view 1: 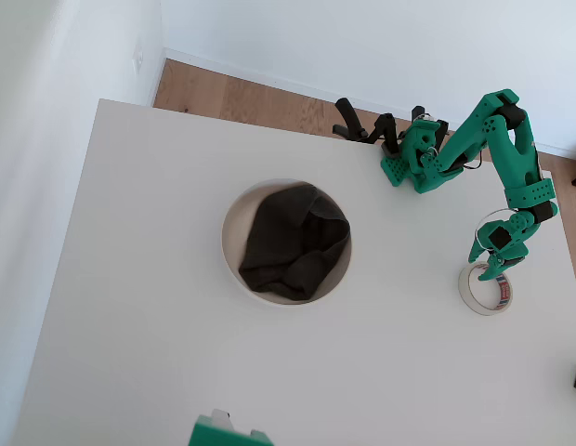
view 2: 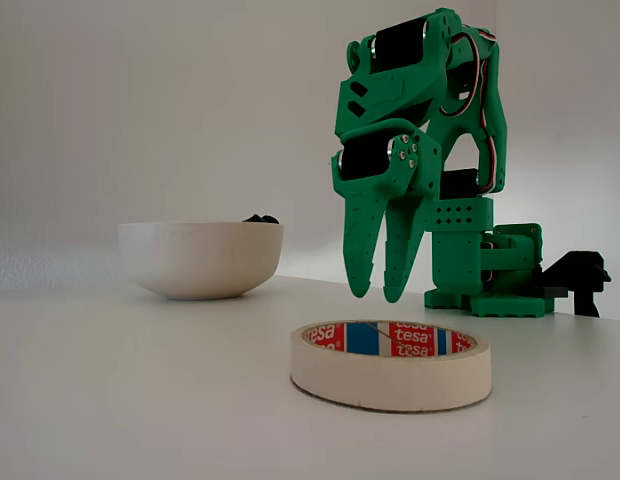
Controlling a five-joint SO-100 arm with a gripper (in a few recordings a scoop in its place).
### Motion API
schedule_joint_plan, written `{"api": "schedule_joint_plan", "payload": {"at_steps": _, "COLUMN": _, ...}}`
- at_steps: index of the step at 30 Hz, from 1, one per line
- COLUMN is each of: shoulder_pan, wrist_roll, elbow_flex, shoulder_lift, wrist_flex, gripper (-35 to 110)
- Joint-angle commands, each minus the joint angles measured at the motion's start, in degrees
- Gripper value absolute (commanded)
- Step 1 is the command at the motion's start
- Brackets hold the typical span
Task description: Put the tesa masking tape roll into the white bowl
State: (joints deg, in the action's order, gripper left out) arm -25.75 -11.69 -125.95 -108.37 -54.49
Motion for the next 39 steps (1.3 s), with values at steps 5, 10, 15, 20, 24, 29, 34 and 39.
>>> {"api": "schedule_joint_plan", "payload": {"at_steps": 5, "shoulder_pan": -0.3, "wrist_roll": -0.8, "elbow_flex": 4.1, "shoulder_lift": 0.2, "wrist_flex": 1.0, "gripper": 14}}
{"api": "schedule_joint_plan", "payload": {"at_steps": 10, "shoulder_pan": -0.8, "wrist_roll": -2.1, "elbow_flex": 4.0, "shoulder_lift": 1.8, "wrist_flex": 1.1, "gripper": 14}}
{"api": "schedule_joint_plan", "payload": {"at_steps": 15, "shoulder_pan": -0.9, "wrist_roll": -2.6, "elbow_flex": 4.0, "shoulder_lift": 3.4, "wrist_flex": 2.3, "gripper": 13}}
{"api": "schedule_joint_plan", "payload": {"at_steps": 20, "shoulder_pan": -1.0, "wrist_roll": -2.5, "elbow_flex": 4.0, "shoulder_lift": 3.2, "wrist_flex": 2.6, "gripper": 13}}
{"api": "schedule_joint_plan", "payload": {"at_steps": 24, "shoulder_pan": -1.7, "wrist_roll": -3.2, "elbow_flex": 4.0, "shoulder_lift": 3.2, "wrist_flex": 2.3, "gripper": 14}}
{"api": "schedule_joint_plan", "payload": {"at_steps": 29, "shoulder_pan": -2.5, "wrist_roll": -3.6, "elbow_flex": 4.0, "shoulder_lift": 4.2, "wrist_flex": 2.8, "gripper": 13}}
{"api": "schedule_joint_plan", "payload": {"at_steps": 34, "shoulder_pan": -2.7, "wrist_roll": -4.0, "elbow_flex": 4.0, "shoulder_lift": 5.2, "wrist_flex": 3.3, "gripper": 13}}
{"api": "schedule_joint_plan", "payload": {"at_steps": 39, "shoulder_pan": -3.5, "wrist_roll": -4.7, "elbow_flex": 4.0, "shoulder_lift": 6.2, "wrist_flex": 3.6, "gripper": 13}}
